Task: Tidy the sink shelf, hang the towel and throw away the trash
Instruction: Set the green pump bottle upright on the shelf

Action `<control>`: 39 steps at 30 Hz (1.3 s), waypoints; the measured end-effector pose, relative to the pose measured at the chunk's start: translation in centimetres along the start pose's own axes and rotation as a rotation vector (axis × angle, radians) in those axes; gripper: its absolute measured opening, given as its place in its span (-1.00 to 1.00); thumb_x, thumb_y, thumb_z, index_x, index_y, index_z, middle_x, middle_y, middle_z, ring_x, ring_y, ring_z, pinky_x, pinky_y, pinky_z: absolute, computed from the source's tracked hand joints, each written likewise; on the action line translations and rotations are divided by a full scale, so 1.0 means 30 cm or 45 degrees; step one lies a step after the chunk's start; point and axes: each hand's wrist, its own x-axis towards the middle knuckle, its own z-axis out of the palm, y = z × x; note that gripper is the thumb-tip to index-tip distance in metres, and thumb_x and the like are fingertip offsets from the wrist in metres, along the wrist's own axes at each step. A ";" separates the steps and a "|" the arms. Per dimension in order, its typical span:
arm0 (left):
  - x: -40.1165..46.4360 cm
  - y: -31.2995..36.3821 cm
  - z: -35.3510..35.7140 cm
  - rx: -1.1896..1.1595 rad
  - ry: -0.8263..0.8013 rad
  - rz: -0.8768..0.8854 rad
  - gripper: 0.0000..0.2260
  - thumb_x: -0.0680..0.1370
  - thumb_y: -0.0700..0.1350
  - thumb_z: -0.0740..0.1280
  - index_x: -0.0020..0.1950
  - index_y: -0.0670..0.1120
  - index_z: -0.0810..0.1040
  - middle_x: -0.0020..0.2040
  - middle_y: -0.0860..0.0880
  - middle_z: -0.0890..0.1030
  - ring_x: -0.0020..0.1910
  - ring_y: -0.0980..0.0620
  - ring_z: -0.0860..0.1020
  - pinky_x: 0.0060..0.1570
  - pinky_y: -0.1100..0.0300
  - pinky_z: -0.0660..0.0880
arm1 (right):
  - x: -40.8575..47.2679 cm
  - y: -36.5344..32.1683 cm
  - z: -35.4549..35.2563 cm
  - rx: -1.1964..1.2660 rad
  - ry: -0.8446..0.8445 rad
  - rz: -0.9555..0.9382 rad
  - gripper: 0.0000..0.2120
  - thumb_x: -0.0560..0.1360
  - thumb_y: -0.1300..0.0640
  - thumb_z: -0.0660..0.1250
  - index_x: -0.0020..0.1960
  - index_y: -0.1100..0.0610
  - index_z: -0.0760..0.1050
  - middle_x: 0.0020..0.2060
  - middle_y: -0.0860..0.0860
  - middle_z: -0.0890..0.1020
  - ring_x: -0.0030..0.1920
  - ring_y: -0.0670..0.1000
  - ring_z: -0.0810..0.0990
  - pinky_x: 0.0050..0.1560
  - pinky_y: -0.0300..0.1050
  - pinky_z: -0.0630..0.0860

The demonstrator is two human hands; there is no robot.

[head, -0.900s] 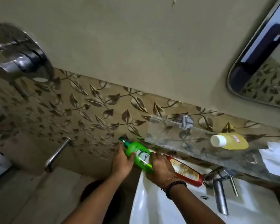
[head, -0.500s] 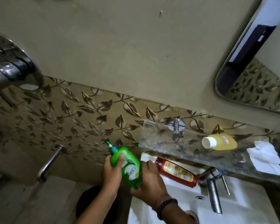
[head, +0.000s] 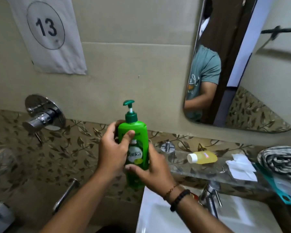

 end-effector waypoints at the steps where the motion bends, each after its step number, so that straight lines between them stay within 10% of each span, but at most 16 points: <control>1: 0.030 0.026 0.024 0.012 -0.008 0.034 -0.77 0.45 0.01 0.44 0.08 0.08 0.56 -0.03 0.08 0.68 -0.06 0.11 0.66 -0.01 0.16 0.58 | 0.023 -0.005 -0.037 -0.013 0.011 -0.009 -0.46 0.33 -0.16 0.51 0.23 -0.09 0.40 0.01 -0.17 0.64 -0.03 -0.24 0.59 -0.08 -0.44 0.49; 12: 0.210 0.061 0.264 0.191 -0.160 0.160 -0.70 0.48 -0.11 0.48 0.19 0.05 0.57 -0.06 0.10 0.66 -0.12 0.30 0.59 -0.08 0.31 0.54 | 0.190 0.073 -0.264 -0.166 0.157 0.105 -0.59 0.42 0.12 0.50 0.19 0.07 0.43 0.03 0.02 0.66 -0.02 0.00 0.61 -0.07 -0.15 0.49; 21: 0.209 -0.006 0.305 0.268 -0.210 0.158 -0.70 0.49 -0.08 0.47 0.19 0.10 0.54 -0.05 0.15 0.63 -0.10 0.37 0.57 -0.22 0.58 0.41 | 0.199 0.156 -0.242 -0.135 0.213 0.192 -0.62 0.41 0.12 0.51 0.15 0.03 0.42 -0.06 -0.08 0.61 -0.06 -0.07 0.56 -0.21 -0.35 0.39; 39: 0.101 -0.060 0.279 0.383 -0.208 0.167 -0.58 0.53 0.06 0.40 0.36 0.11 0.42 0.11 0.05 0.63 0.06 0.09 0.60 0.04 0.13 0.59 | 0.140 0.186 -0.227 -0.157 0.246 0.153 -0.47 0.36 0.07 0.56 0.25 0.06 0.42 0.05 0.00 0.66 0.05 0.00 0.62 0.07 -0.06 0.59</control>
